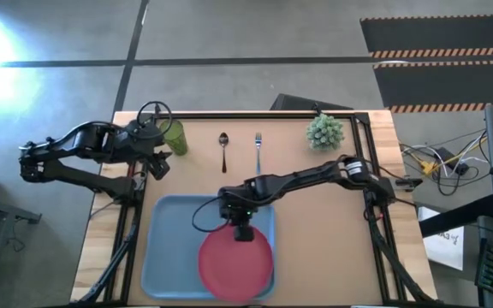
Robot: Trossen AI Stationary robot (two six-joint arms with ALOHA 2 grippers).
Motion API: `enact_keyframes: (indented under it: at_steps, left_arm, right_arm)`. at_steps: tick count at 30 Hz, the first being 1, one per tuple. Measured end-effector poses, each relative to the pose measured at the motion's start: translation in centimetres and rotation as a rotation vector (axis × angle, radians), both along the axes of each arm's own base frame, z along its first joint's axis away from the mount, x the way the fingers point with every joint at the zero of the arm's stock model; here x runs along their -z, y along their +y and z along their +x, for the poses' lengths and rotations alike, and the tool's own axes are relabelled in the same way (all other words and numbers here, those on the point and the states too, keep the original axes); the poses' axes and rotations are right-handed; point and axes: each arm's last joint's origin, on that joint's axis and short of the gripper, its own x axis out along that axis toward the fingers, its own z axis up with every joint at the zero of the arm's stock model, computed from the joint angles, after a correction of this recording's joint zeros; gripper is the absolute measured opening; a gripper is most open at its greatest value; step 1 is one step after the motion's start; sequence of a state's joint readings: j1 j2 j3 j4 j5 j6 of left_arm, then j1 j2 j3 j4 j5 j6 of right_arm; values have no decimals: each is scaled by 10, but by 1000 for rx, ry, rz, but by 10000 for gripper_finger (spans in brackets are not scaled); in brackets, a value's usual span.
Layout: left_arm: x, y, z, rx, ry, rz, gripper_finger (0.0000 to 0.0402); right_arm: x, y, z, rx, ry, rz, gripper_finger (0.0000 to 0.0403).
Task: Pick and place plate/cup/fork/spoon on tray
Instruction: Put the pink plate on the blue serving tray
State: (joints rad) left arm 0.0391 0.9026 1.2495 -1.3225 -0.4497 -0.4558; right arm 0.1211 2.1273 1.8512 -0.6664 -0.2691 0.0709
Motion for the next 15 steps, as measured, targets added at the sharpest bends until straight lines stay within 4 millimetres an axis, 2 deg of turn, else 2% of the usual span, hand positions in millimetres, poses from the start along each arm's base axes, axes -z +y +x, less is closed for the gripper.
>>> enact_keyframes:
  at_steps: [8, 15]
  left_arm:
    - [2, 0, -2, 0, 23, -1, 178]
    - [3, 0, -3, 0, 26, -2, 178]
  right_arm:
    - [21, -7, 17, -17, 36, -18, 8]
    - [27, -8, 22, -27, 44, -25, 9]
